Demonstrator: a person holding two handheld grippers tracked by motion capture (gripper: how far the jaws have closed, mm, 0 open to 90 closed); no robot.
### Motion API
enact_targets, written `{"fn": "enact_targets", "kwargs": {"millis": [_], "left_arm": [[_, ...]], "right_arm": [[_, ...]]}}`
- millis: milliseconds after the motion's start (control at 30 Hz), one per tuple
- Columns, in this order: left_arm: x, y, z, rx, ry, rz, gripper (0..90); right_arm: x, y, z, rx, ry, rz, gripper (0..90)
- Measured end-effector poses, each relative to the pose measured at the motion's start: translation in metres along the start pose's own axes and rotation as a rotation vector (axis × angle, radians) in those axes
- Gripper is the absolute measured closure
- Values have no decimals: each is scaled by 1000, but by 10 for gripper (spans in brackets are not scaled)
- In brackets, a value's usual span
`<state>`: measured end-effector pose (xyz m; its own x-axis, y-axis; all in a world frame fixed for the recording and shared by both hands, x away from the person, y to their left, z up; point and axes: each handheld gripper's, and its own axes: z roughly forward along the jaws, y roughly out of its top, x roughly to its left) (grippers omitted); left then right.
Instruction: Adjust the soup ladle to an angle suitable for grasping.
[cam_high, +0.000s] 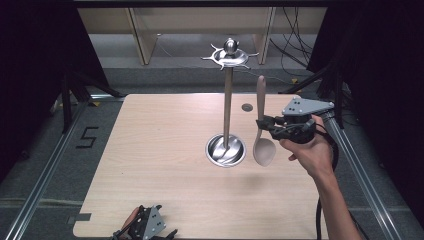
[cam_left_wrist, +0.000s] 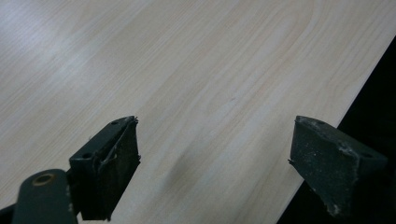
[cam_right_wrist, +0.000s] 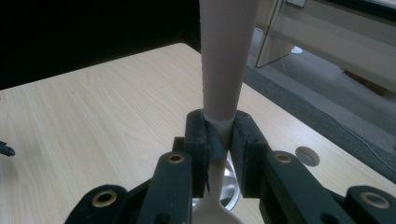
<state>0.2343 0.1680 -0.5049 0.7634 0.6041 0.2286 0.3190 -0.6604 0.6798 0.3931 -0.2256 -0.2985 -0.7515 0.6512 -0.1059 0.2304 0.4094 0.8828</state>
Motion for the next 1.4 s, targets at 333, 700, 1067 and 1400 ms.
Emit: {"fn": "enact_targets", "kwargs": {"millis": [333, 700, 1067, 1400], "left_arm": [[0, 0, 0, 1, -11, -5, 148], [0, 0, -1, -1, 1, 1, 148], [0, 0, -1, 0, -14, -5, 148], [0, 0, -1, 2, -7, 2, 148]], "right_arm": [[-4, 16, 9, 20, -9, 11, 781], [-7, 23, 17, 39, -27, -5, 781], [-9, 26, 20, 64, -22, 8, 781], [-9, 25, 27, 68, -11, 9, 780]]}}
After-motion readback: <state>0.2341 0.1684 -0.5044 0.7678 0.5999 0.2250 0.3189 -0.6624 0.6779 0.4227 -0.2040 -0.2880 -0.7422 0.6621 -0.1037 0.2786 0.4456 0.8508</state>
